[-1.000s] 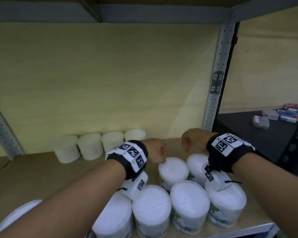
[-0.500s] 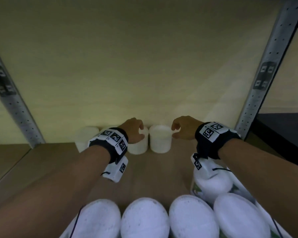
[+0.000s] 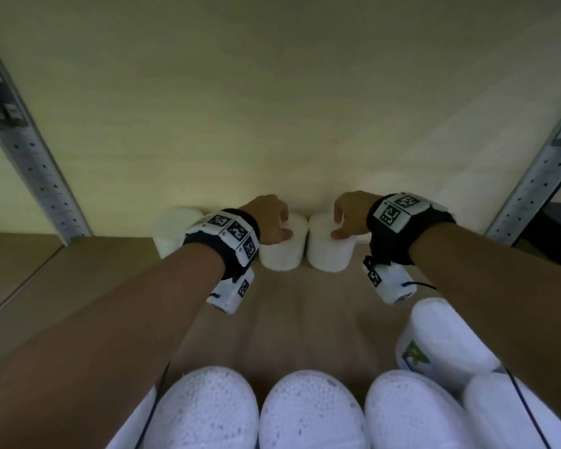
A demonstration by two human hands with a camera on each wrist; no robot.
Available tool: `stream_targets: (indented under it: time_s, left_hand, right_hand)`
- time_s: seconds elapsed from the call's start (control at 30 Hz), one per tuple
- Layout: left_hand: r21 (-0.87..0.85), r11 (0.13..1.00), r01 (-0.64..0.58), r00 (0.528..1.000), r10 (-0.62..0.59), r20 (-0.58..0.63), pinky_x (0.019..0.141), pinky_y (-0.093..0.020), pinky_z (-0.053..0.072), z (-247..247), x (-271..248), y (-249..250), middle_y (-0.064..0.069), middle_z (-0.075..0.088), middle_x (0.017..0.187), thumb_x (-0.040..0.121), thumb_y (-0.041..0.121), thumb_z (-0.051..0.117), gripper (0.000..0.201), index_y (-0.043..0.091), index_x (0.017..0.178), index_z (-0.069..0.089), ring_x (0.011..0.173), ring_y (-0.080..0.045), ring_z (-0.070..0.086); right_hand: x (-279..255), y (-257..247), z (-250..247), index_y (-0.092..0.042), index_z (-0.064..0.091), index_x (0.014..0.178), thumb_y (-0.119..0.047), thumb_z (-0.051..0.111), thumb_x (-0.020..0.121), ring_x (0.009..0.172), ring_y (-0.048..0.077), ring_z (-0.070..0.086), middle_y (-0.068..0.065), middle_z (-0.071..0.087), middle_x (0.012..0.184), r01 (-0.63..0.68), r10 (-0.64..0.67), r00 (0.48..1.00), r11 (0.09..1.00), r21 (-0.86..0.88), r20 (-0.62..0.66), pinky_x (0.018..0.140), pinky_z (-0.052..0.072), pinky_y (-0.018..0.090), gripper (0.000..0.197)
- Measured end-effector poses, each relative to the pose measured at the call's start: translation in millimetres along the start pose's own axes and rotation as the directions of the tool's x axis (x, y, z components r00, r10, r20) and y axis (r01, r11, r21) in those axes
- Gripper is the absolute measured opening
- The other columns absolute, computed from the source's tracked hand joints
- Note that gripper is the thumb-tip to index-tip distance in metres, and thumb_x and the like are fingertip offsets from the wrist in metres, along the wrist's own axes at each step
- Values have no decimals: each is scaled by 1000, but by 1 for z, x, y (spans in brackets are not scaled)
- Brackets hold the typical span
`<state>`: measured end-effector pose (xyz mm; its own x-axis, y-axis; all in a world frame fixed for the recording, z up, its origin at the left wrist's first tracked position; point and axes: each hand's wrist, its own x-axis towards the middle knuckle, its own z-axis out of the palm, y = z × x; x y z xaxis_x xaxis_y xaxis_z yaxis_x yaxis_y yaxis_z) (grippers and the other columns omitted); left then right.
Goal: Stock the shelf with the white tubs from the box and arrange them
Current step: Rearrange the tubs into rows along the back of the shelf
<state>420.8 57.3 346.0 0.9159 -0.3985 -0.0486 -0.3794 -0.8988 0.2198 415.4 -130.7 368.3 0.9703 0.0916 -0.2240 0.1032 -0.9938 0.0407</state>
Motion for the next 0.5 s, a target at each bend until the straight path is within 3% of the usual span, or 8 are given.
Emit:
stream_targets:
  time_s: [0.23, 0.37, 0.43, 0.5]
  left_hand:
    - [-13, 1000, 7, 1000, -7, -7, 99, -33, 40, 1, -2, 1, -12, 46, 136, 90, 37, 59, 47, 8, 127, 53, 122, -27, 49]
    - [-23, 1000, 13, 1000, -13, -12, 99, -34, 41, 0, -3, 1, -11, 48, 134, 89, 36, 61, 46, 9, 126, 54, 121, -27, 49]
    - [-25, 1000, 14, 1000, -14, -14, 98, -34, 41, 1, -3, 1, -12, 48, 134, 89, 35, 60, 45, 9, 126, 54, 121, -28, 50]
    - [-30, 999, 16, 1000, -17, -16, 97, -34, 41, 1, -3, 2, -12, 48, 133, 89, 35, 61, 45, 9, 125, 54, 120, -28, 50]
  right_hand:
    - [-2, -3, 0, -2, 62, 119, -36, 65, 87, 113, 29, 59, 14, 60, 125, 13, -13, 1000, 999, -36, -8, 97, 49, 36, 47]
    - [-5, -2, -3, -8, 57, 126, -14, 68, 85, 122, 28, 52, 11, 52, 135, 51, -50, 999, 998, -39, 12, 100, 44, 34, 42]
    - [-8, 0, -4, -11, 56, 129, -1, 61, 86, 126, 27, 49, 9, 48, 140, 66, -66, 998, 998, -11, 16, 99, 43, 32, 45]
    - [-11, 0, -5, -12, 55, 131, 1, 54, 87, 128, 27, 47, 8, 46, 141, 70, -70, 998, 997, 15, -11, 99, 42, 31, 46]
